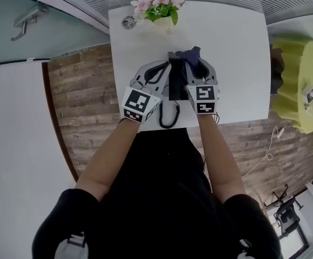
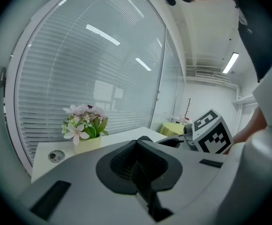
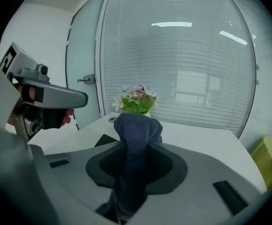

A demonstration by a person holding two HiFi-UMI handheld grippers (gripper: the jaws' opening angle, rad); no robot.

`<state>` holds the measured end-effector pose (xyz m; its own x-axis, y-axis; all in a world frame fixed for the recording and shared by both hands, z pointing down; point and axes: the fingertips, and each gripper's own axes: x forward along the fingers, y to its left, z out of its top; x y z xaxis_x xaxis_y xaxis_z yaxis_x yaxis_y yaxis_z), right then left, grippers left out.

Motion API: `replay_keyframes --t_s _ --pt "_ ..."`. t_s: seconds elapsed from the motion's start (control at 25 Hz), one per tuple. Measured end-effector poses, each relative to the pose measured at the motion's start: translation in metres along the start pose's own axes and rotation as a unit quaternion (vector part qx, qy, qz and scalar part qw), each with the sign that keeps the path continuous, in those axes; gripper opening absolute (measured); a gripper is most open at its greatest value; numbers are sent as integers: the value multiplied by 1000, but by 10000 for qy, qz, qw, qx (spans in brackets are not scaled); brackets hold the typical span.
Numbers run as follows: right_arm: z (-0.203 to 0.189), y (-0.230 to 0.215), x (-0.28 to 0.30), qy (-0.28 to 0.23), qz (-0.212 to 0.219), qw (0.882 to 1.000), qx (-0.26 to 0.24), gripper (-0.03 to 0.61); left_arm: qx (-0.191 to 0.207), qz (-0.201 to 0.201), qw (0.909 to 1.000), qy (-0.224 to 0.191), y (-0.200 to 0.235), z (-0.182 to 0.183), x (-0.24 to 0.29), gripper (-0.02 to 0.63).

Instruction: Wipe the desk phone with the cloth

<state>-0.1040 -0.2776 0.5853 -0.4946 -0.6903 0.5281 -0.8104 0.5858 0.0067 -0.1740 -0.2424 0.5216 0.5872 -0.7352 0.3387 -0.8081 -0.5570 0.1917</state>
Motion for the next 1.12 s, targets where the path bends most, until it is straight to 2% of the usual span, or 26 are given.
replay_keyframes --t_s 0.24,1.12 --pt "-9 6 -5 -60 -18 9998 -165 118 0 1 10000 88 -3 -9 2 11" --pt "-56 21 -34 164 -4 9998 118 112 86 -216 9991 359 -31 -45 -7 11"
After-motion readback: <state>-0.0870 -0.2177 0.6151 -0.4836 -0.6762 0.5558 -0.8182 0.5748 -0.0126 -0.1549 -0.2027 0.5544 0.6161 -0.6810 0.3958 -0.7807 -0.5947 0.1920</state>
